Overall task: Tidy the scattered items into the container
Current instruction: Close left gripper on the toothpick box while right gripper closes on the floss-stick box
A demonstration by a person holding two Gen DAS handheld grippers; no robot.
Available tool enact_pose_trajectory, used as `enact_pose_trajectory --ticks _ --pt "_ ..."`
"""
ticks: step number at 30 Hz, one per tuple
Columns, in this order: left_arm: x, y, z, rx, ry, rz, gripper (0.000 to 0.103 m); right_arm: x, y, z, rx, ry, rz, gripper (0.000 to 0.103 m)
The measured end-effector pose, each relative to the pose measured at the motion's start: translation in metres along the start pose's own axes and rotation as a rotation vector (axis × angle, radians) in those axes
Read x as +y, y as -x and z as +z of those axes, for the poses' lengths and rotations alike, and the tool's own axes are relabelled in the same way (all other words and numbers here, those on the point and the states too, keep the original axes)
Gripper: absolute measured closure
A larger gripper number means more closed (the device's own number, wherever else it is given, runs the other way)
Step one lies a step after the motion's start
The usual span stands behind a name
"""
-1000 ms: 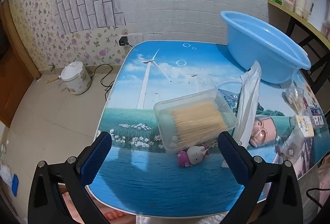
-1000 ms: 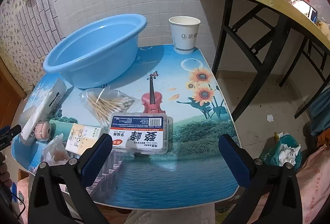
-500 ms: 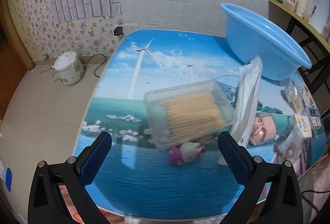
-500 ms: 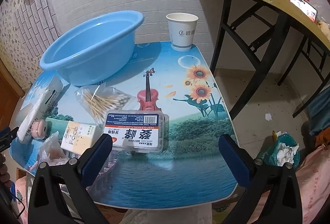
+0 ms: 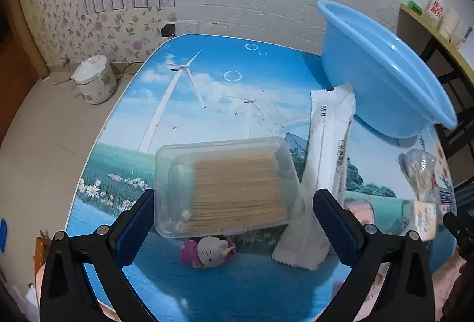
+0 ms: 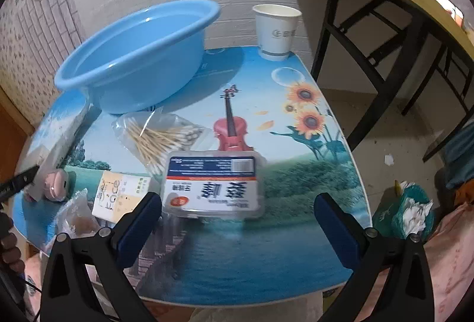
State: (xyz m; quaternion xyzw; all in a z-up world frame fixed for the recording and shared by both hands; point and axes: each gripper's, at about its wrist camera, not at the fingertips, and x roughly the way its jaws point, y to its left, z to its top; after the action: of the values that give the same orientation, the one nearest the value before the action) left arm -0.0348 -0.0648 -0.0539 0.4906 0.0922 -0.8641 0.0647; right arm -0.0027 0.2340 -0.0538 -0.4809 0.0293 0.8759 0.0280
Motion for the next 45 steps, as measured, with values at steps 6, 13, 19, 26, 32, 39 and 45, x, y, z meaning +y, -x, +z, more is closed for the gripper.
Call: enact_pose_trajectory --ticks 6,13,19,26,32,39,45 --pt "0.005 -0.013 0.003 0.033 0.048 0.011 0.0 0.006 -0.011 0.003 0.023 -0.019 0.0 0.0" --pt "0.008 -0.018 0.006 0.004 0.02 0.03 0.0 0.006 -0.025 0.005 0.054 -0.038 -0.011 0.0" --pt "0.006 -0.017 0.003 -0.019 -0.009 0.036 0.001 0.008 -0.035 0.005 0.064 -0.061 -0.001 0.002" --pt "0.004 -0.013 -0.003 -0.042 -0.045 0.027 0.009 0.005 -0.026 0.003 0.023 -0.036 0.03 0.021" --pt "0.017 -0.007 -0.005 -0.04 -0.019 0.013 0.009 -0.018 -0.022 -0.003 0.013 -0.073 0.016 0.021" --pt "0.033 -0.001 -0.002 -0.058 -0.005 0.051 0.009 -0.041 -0.012 -0.004 -0.008 -0.104 -0.019 0.021" --pt "0.037 -0.006 -0.006 -0.051 -0.014 0.067 0.009 -0.038 -0.02 -0.006 0.008 -0.078 -0.022 0.021"
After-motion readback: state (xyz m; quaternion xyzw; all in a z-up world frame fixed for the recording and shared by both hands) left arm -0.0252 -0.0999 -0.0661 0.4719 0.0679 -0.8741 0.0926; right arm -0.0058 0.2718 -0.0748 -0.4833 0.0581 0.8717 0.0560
